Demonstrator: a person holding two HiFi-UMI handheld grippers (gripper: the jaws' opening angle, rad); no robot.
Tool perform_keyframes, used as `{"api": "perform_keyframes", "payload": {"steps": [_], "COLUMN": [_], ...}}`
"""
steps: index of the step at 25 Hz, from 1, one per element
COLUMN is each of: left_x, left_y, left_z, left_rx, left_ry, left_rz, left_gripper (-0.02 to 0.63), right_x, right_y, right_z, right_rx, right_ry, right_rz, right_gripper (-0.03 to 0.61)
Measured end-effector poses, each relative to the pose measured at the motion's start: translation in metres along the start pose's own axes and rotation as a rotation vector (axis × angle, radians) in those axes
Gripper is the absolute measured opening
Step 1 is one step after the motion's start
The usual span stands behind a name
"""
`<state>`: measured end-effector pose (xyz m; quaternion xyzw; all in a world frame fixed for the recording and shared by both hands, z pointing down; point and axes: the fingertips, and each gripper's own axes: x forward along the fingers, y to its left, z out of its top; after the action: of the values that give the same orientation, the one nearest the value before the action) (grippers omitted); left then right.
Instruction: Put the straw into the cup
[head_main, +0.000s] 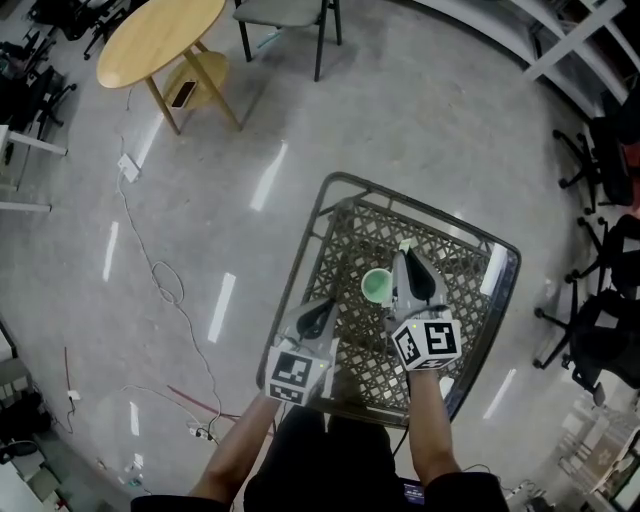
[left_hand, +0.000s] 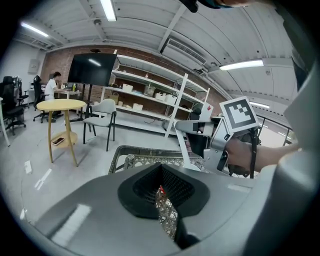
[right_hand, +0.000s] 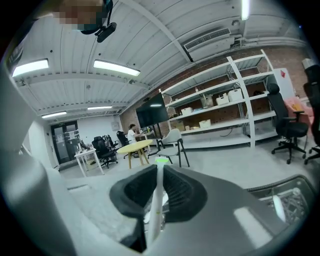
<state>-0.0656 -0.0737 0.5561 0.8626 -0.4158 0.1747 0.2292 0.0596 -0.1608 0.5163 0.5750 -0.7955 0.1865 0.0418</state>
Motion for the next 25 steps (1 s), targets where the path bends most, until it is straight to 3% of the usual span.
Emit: {"api": "perform_keyframes", "payload": {"steps": [25], "left_x": [0.013], "left_y": [0.011], "left_z": [-0.03], "left_rx": [-0.043], "left_ry": [0.055], "left_rz": [0.005], "left_gripper": [0.006], "right_x": [0.025], "right_y": [-0.011], "right_z": [-0.029], "right_rx": [0.007], "right_ry": [-0.004], "right_rz": [-0.007], "right_gripper": [0.044]}}
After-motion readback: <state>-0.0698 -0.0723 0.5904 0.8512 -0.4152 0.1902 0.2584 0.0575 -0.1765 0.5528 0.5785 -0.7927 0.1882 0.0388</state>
